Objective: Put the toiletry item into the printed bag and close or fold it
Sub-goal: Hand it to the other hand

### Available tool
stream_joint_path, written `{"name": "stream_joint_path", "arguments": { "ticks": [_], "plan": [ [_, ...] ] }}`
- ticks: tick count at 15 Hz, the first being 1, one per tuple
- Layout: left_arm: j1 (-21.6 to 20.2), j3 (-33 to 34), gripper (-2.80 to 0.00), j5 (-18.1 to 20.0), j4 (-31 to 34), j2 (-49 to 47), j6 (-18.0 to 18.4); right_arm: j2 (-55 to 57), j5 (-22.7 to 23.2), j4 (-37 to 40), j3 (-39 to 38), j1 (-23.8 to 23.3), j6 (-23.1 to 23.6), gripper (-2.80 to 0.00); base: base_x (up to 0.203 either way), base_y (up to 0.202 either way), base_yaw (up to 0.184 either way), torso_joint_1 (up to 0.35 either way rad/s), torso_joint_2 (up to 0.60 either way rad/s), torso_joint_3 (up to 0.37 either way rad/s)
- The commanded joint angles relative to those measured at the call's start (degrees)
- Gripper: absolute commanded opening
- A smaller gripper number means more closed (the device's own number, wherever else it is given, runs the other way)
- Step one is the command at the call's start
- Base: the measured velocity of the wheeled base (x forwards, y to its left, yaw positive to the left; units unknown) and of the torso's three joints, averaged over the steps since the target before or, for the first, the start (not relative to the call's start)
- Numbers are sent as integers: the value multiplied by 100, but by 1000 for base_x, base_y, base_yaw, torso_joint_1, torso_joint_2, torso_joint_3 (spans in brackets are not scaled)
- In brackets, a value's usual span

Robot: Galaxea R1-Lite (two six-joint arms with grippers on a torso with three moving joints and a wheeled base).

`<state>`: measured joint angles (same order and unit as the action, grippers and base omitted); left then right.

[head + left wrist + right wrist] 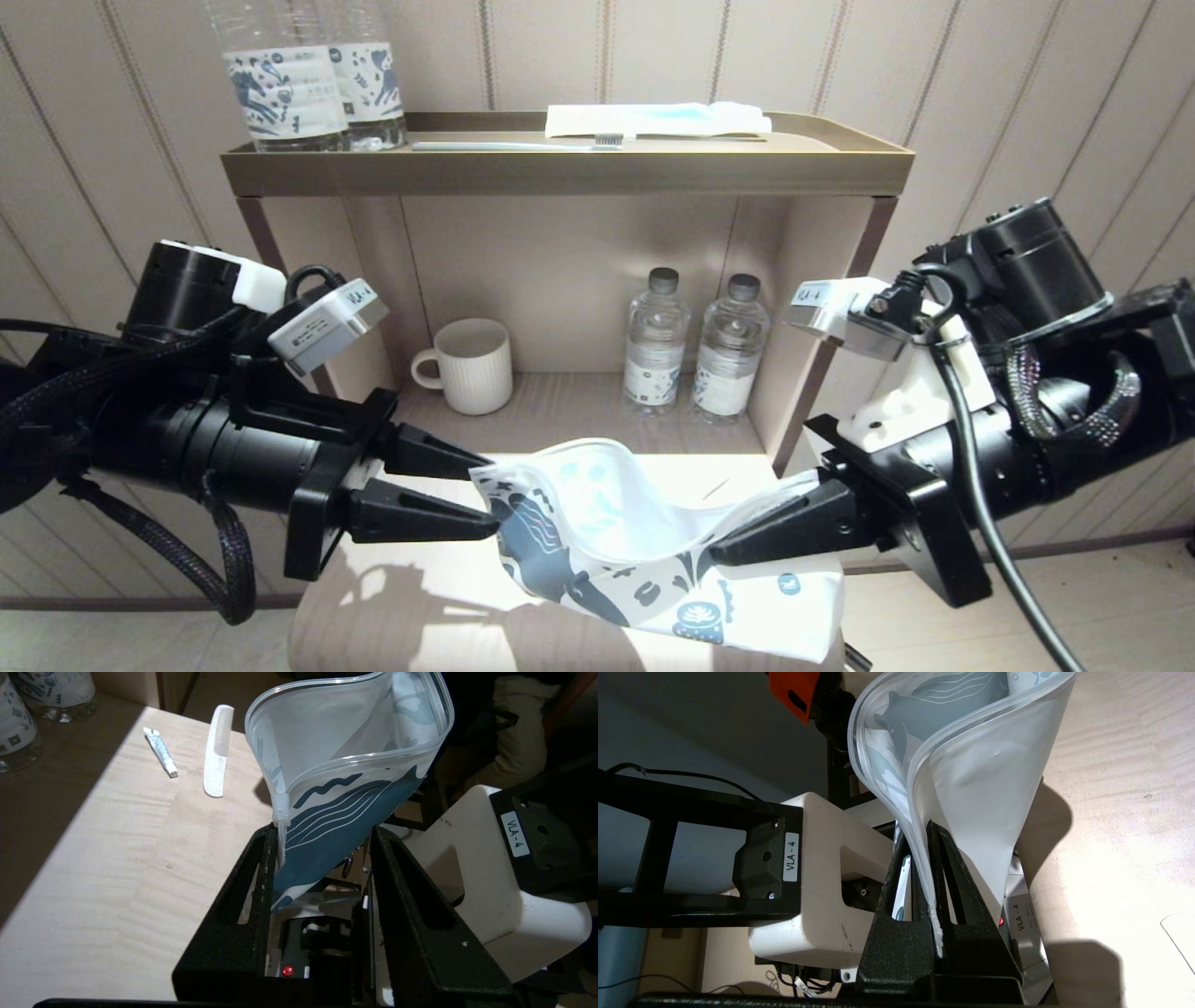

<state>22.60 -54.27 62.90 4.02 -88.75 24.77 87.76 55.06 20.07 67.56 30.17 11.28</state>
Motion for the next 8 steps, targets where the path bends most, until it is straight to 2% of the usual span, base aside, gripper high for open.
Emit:
{"name": "stream_joint_path", "arguments": {
  "ticks": [1,3,8],
  "plan": [
    [-1,-21,0,46,3,-47,136,-5,31,12,-9,24,22,-280,0,0,0,0,0,0],
    [-1,-89,0,21,11,-156,327,-13,31,6,-69,24,53,-280,0,0,0,0,0,0],
    [-71,-259,0,11,3,-564,380,-48,31,6,-41,41,164,-280,0,0,0,0,0,0]
  ]
}}
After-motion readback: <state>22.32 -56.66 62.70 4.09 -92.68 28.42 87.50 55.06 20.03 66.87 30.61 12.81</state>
